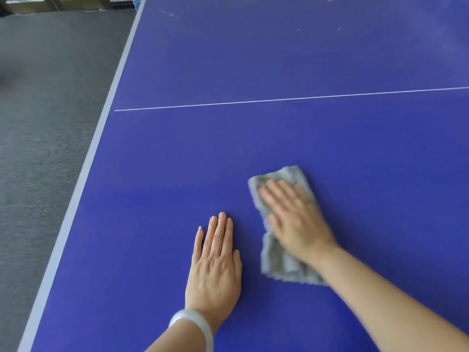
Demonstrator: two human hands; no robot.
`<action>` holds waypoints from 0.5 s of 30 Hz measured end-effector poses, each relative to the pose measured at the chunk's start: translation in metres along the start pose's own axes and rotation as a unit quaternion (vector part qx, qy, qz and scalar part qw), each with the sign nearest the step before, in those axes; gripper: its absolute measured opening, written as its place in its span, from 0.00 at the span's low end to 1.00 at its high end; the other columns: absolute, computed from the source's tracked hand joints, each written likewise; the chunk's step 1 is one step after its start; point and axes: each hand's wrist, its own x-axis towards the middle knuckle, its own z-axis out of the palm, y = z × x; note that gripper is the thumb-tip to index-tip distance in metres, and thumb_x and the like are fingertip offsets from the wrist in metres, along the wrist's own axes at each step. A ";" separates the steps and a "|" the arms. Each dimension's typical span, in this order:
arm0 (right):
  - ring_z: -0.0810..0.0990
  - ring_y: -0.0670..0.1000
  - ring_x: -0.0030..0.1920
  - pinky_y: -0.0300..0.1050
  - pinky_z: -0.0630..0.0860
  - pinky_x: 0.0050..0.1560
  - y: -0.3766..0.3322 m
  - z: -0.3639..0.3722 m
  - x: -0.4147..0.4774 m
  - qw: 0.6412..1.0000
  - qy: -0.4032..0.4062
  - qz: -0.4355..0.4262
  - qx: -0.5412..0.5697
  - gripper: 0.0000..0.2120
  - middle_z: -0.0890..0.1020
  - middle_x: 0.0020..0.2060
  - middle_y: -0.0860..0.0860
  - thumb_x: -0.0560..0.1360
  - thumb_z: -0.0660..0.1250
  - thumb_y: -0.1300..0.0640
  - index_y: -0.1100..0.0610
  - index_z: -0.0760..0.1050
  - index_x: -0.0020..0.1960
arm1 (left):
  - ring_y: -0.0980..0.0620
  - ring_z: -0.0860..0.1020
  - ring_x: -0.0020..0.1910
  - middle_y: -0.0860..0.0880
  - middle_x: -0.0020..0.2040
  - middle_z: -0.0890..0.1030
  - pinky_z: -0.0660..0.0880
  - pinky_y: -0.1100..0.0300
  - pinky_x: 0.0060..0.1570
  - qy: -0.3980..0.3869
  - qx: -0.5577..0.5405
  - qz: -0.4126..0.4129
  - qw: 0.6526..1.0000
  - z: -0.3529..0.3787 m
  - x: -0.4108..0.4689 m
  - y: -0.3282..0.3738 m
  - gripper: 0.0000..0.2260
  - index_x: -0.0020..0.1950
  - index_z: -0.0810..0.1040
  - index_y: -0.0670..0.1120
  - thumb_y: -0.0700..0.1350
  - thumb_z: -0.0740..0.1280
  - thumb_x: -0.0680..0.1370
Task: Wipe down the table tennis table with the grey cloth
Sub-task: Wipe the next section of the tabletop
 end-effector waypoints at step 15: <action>0.52 0.56 0.80 0.59 0.54 0.78 -0.073 0.008 -0.078 0.999 -0.026 0.004 0.022 0.28 0.57 0.80 0.54 0.82 0.51 0.49 0.55 0.58 0.80 | 0.48 0.54 0.80 0.45 0.80 0.57 0.49 0.49 0.77 -0.006 0.035 -0.005 0.999 0.004 0.002 -0.002 0.27 0.79 0.58 0.39 0.49 0.47 0.82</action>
